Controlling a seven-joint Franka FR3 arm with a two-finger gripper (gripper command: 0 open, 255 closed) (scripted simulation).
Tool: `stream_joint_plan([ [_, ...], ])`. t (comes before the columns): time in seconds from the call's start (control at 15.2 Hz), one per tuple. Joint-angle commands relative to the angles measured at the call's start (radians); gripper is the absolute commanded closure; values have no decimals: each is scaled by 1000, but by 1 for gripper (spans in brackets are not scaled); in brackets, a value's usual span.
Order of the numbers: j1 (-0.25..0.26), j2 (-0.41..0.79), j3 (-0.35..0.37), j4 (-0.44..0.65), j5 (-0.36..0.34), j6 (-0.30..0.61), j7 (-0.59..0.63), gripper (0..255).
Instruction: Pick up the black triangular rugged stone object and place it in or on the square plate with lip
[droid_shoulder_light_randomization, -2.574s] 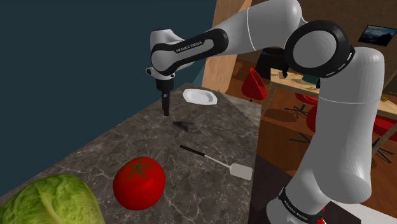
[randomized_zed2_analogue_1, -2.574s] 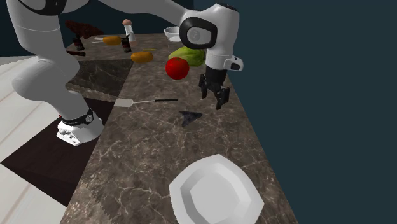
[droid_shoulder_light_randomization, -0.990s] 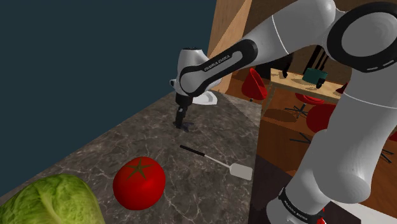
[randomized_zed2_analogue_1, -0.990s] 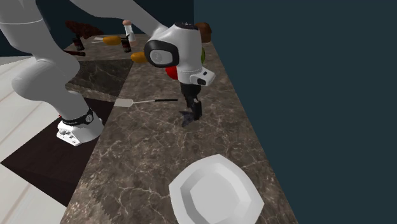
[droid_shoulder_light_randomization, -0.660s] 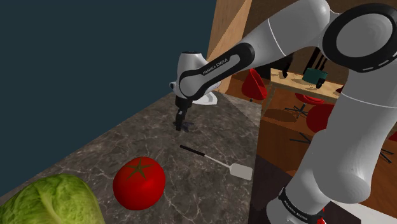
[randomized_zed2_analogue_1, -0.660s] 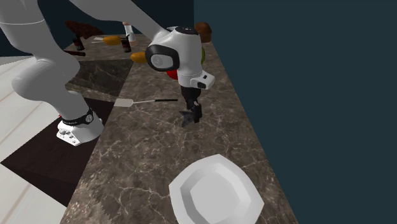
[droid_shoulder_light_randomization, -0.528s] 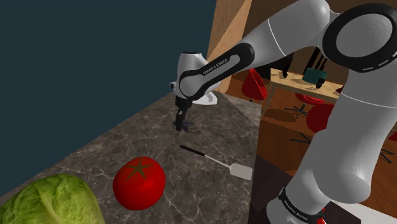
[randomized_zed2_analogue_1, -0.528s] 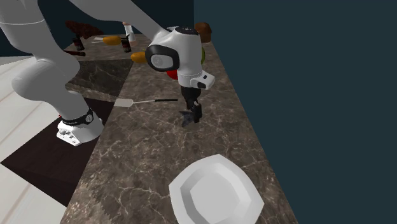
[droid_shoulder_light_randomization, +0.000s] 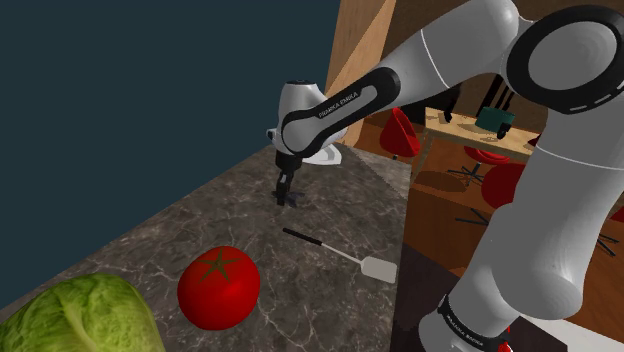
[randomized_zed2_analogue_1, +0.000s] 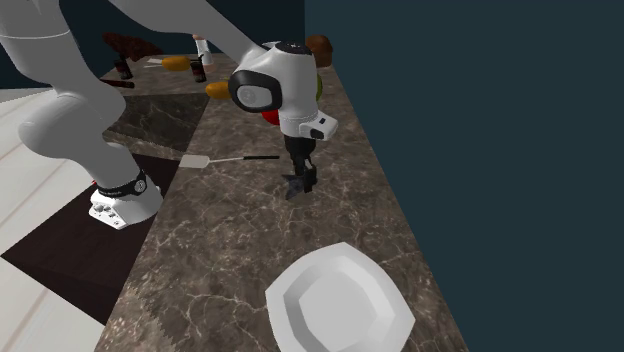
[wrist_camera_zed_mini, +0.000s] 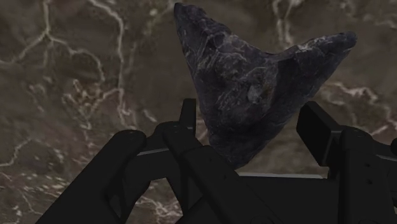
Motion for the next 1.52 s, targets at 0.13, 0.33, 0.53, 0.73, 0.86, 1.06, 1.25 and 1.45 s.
stream_joint_plan([
  [0.13,0,0,0,0,0,0,0,255],
  [0.33,0,-17,0,8,-1,-25,0,255],
  [0.53,0,-41,0,22,-2,-64,1,255],
  [0.73,0,-63,0,39,-3,-102,2,255],
  [0.86,1,-77,0,50,-4,-128,2,255],
  [1.06,1,-96,0,70,-5,-166,2,255],
  [1.25,1,-114,0,91,-6,-205,3,255],
  [1.45,3,-110,4,56,8,-174,-115,0],
])
